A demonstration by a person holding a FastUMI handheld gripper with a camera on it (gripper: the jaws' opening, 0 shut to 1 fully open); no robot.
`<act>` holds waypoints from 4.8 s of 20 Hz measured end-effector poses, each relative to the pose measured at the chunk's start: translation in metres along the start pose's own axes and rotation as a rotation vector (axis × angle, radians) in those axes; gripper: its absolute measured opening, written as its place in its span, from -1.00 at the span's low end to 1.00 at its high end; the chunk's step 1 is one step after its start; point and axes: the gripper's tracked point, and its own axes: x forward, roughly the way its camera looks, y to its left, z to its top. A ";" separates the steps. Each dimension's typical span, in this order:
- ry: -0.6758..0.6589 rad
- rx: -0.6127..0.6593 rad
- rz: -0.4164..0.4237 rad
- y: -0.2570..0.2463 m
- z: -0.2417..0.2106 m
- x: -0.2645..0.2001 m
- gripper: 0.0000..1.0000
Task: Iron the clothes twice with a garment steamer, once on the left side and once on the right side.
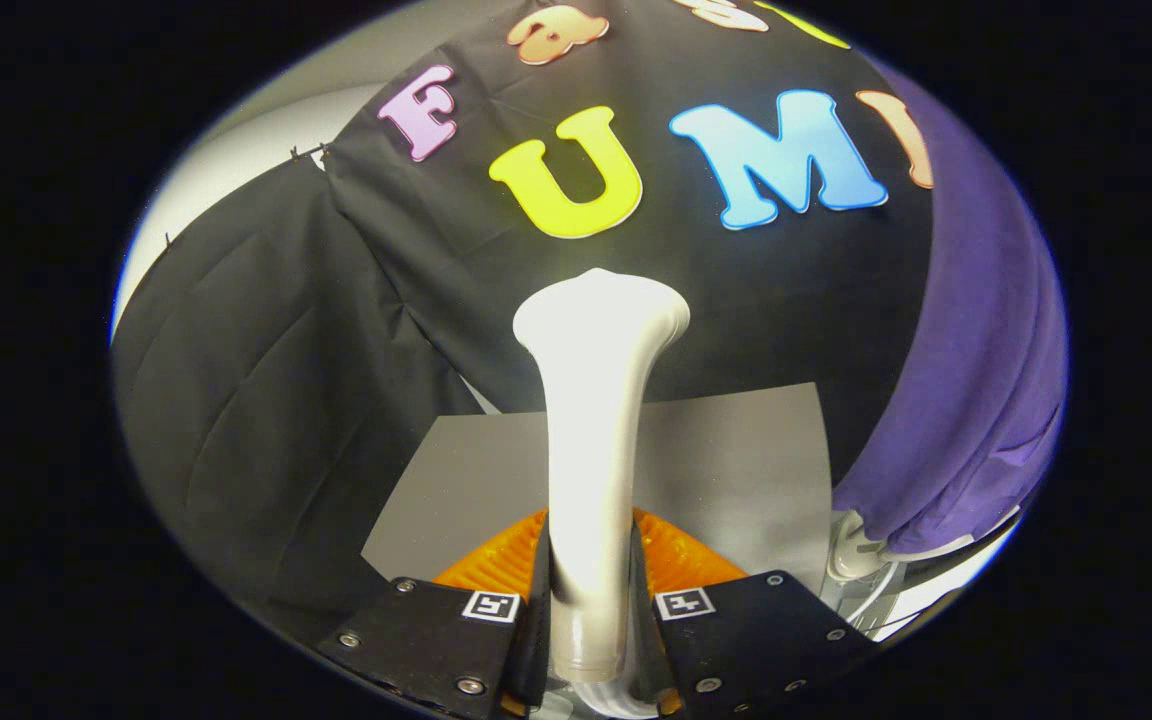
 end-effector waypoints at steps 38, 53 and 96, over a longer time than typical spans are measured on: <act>-0.409 -0.047 -0.180 -0.035 -0.160 -0.286 -0.31; -0.659 -0.031 -0.259 -0.081 0.024 -0.294 -0.31; -0.355 0.150 -0.496 -0.215 -0.105 -0.178 -0.30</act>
